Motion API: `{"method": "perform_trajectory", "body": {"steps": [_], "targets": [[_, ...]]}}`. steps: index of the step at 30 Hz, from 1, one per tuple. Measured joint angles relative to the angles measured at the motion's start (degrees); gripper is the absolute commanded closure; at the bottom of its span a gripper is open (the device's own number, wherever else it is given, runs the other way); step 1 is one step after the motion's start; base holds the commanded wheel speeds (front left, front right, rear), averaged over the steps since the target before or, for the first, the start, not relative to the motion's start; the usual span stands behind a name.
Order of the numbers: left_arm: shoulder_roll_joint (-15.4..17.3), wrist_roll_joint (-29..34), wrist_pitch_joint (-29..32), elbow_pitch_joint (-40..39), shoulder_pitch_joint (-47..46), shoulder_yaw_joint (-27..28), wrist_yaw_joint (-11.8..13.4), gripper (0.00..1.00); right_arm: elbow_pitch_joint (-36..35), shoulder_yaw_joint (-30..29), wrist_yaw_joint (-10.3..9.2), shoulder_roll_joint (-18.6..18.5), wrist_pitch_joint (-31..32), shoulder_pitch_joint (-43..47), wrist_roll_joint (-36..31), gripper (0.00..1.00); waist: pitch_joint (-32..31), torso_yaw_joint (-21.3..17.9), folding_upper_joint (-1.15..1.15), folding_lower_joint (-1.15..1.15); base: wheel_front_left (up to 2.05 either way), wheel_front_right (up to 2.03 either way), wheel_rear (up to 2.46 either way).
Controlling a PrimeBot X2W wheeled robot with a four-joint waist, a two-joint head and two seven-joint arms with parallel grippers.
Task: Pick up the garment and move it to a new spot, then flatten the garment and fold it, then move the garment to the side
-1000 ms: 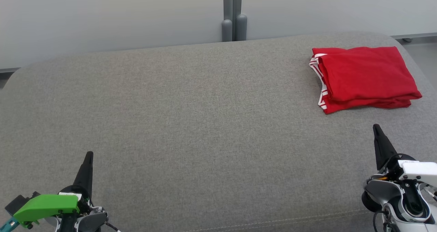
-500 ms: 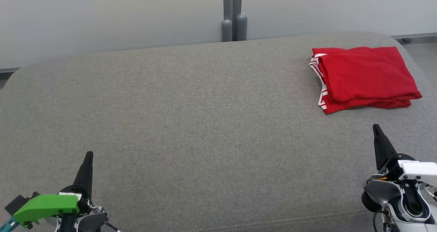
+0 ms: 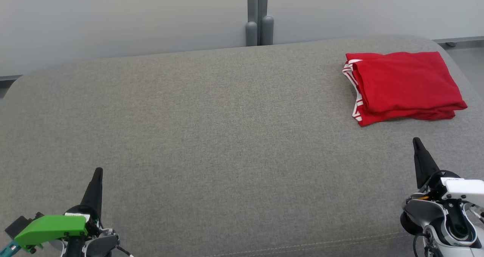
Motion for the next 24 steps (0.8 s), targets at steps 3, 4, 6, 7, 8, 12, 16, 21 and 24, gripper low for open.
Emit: {"method": "perform_trajectory", "body": {"steps": [3,4,6,7,8,12,16,21,24], "targets": [[0.0,0.0,0.0,0.04,-0.12,0.02,0.0,1.0,0.01,-0.01,0.0,0.02,0.0,0.0,0.0,1.0,0.0,0.0,0.0,0.0,0.0,0.0,0.0],[0.0,0.0,0.0,0.04,-0.19,0.03,0.0,1.0,0.01,-0.01,0.0,0.03,0.0,0.0,0.0,1.0,0.0,0.0,0.0,0.0,0.0,0.0,0.0],[0.0,0.0,0.0,0.04,-0.32,0.04,0.0,1.0,0.02,-0.02,0.0,0.05,0.0,0.0,0.0,1.0,0.0,0.0,0.0,0.0,0.0,0.0,0.0],[0.0,0.0,0.0,0.05,-0.38,0.04,0.0,1.0,0.02,-0.03,0.0,0.07,0.0,0.0,0.0,1.0,0.0,0.0,0.0,0.0,0.0,0.0,0.0],[0.0,0.0,0.0,0.05,-0.44,0.05,0.0,1.0,0.02,-0.03,0.01,0.08,0.0,-0.01,0.0,1.0,0.0,0.0,0.0,0.0,0.0,0.0,0.0],[0.0,0.0,0.0,0.07,-0.46,0.07,0.0,1.0,0.02,-0.05,0.05,0.09,0.0,-0.01,0.0,1.0,0.0,0.0,0.0,0.0,0.0,0.0,0.0],[0.0,0.0,0.0,0.07,-0.46,0.08,-0.01,1.0,0.02,-0.1,0.05,0.09,0.01,-0.01,0.0,1.0,0.0,0.0,0.0,0.0,0.0,0.0,0.0],[-0.01,0.0,0.01,0.08,-0.46,0.1,-0.01,1.0,0.02,-0.13,0.05,0.1,0.01,-0.02,0.0,1.0,0.0,0.0,0.0,0.0,0.0,0.0,0.0],[-0.01,0.0,0.01,0.08,-0.46,0.12,-0.01,1.0,0.02,-0.14,0.05,0.1,0.15,-0.03,0.0,1.0,0.0,0.0,0.0,0.0,0.0,0.0,0.0]]}}
